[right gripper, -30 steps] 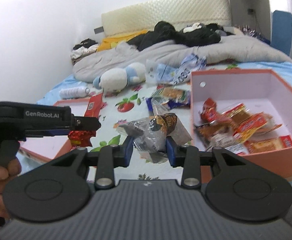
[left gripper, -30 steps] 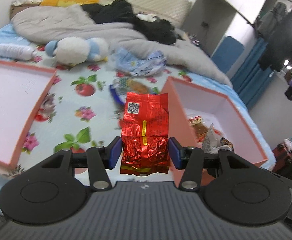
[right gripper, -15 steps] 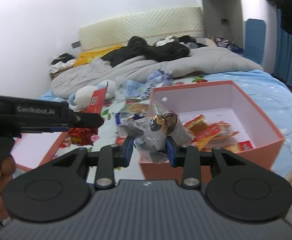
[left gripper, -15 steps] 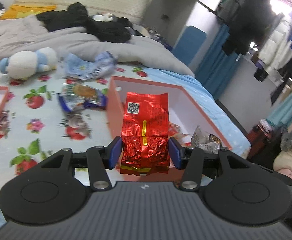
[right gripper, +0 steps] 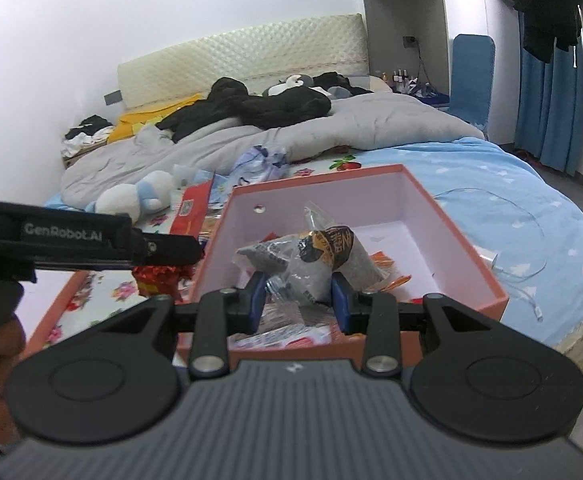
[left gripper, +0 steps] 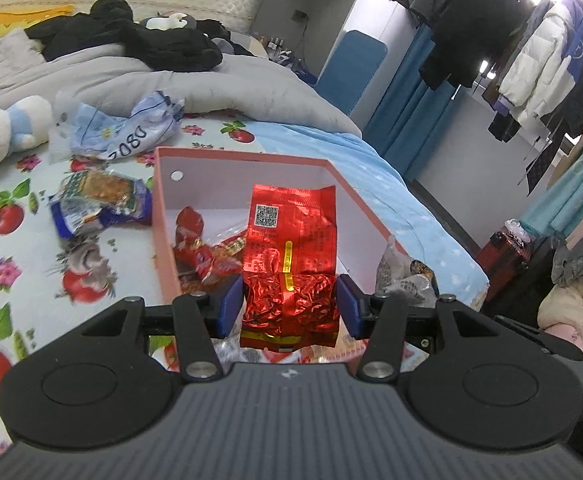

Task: Organize snacks
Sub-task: 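Lower both held packets into the deep box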

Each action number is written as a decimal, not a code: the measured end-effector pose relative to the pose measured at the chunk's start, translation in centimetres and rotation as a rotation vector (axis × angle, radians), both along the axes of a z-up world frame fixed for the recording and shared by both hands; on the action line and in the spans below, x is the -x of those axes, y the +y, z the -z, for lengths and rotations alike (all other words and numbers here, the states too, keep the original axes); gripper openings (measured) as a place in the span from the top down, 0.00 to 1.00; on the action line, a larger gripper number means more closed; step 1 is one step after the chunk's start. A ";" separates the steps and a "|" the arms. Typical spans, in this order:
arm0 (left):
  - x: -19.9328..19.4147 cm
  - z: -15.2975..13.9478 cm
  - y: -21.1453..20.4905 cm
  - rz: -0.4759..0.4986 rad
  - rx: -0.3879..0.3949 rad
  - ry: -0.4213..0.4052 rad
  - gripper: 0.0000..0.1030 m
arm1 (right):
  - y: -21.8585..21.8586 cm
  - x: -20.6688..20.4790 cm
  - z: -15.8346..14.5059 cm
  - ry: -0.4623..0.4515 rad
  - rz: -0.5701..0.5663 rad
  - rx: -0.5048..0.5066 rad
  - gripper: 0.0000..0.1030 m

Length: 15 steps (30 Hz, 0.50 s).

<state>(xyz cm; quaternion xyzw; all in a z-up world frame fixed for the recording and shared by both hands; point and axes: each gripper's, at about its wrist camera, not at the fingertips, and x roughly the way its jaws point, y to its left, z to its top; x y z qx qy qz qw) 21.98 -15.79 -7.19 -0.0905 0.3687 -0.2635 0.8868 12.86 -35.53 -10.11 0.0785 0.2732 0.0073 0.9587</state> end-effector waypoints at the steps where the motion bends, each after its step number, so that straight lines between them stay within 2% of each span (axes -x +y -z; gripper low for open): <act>1: -0.6 0.2 -0.4 0.000 -0.005 0.002 0.45 | -0.5 -0.6 0.3 0.005 0.003 -0.001 0.63; 9: -7.2 3.4 -3.6 0.007 -0.014 0.080 0.45 | -3.9 -4.7 3.3 0.073 0.023 -0.041 0.63; 15: -11.5 6.0 -5.9 0.019 -0.050 0.108 0.45 | -5.2 -7.7 5.3 0.119 0.027 -0.048 0.63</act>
